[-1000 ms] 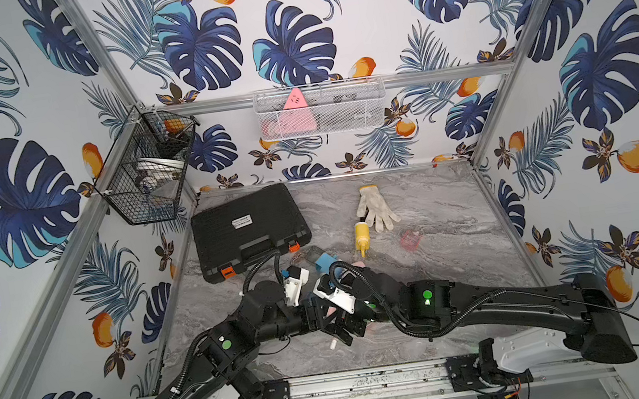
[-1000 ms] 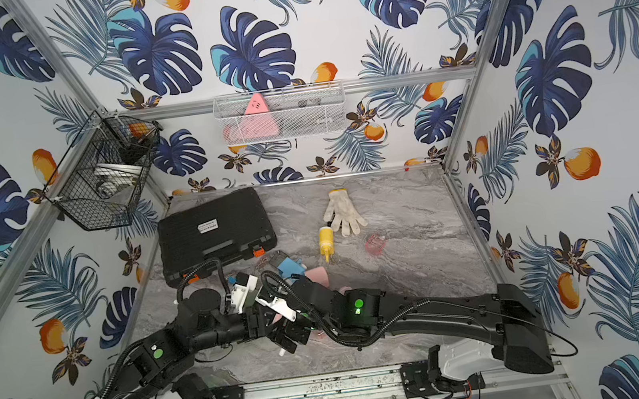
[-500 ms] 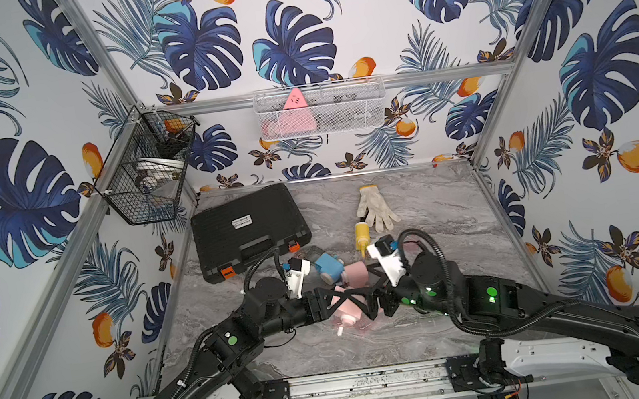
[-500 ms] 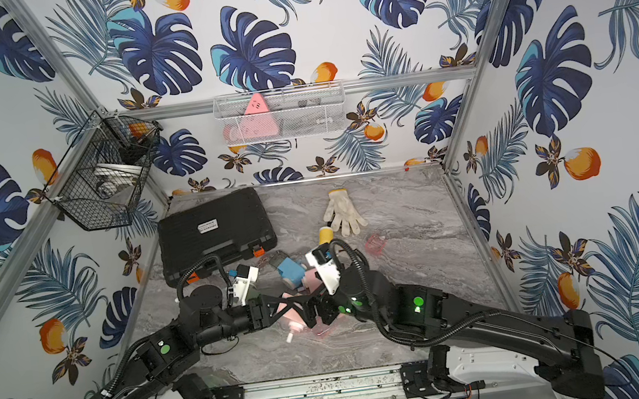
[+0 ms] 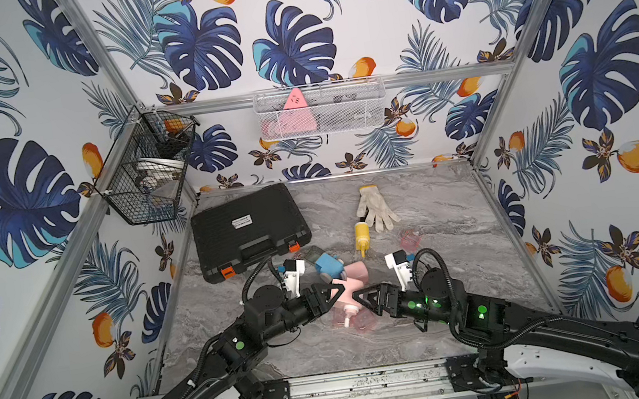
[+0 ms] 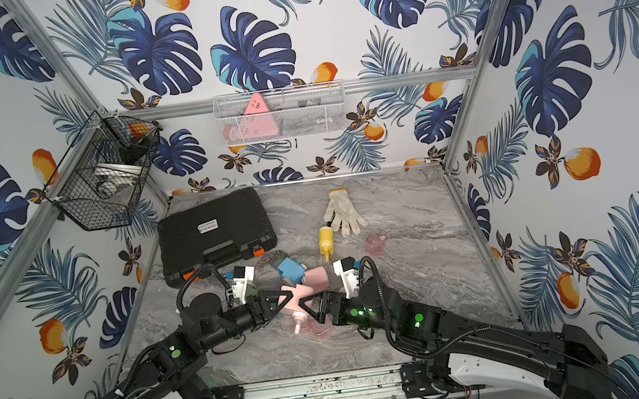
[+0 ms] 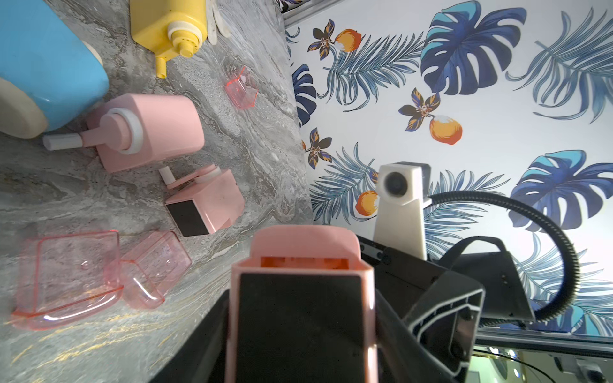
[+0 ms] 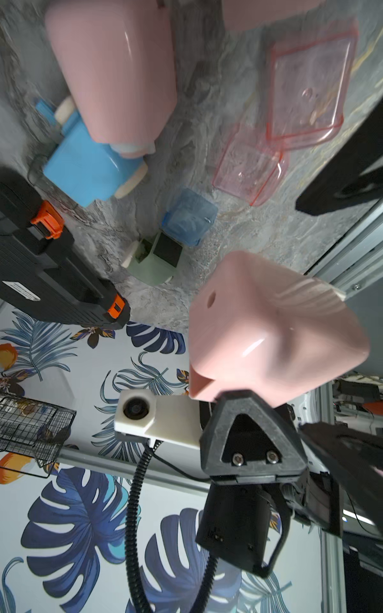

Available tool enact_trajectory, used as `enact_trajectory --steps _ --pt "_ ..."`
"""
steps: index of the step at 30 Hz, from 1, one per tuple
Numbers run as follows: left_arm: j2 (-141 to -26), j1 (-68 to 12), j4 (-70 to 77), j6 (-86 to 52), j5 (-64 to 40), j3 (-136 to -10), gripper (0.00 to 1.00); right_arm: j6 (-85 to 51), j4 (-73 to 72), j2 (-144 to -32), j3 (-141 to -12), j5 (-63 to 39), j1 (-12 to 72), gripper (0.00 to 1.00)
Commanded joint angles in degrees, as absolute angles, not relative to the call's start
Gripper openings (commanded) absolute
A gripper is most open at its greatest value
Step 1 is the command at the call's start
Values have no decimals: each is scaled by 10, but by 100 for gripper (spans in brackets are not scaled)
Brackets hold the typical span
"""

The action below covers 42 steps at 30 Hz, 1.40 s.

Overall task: Put the tray back into the pencil sharpener
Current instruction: Pick up the pencil sharpener from the center of the board.

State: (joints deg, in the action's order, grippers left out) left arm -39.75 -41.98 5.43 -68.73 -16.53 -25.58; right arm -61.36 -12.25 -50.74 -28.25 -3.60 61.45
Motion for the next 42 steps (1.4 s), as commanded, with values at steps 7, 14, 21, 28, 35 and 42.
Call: enact_trajectory --steps 7,14,21,28,35,42 --pt "-394 -419 201 -765 -161 -223 37 -676 -354 -571 -258 -62 615 94" --pt "-372 -419 225 -793 -133 -197 34 -693 -434 -578 -231 -45 615 83" --pt "-365 -419 256 -814 -126 -178 34 -701 -479 -594 -227 -50 614 76" --pt "-379 -419 282 -817 -139 -174 36 -712 -510 -628 -234 -55 614 70" --pt "-367 -419 255 -794 -137 -176 41 -708 -499 -646 -248 -51 615 61" --pt "-344 -419 194 -764 -121 -187 63 -701 -480 -646 -261 -50 615 48"
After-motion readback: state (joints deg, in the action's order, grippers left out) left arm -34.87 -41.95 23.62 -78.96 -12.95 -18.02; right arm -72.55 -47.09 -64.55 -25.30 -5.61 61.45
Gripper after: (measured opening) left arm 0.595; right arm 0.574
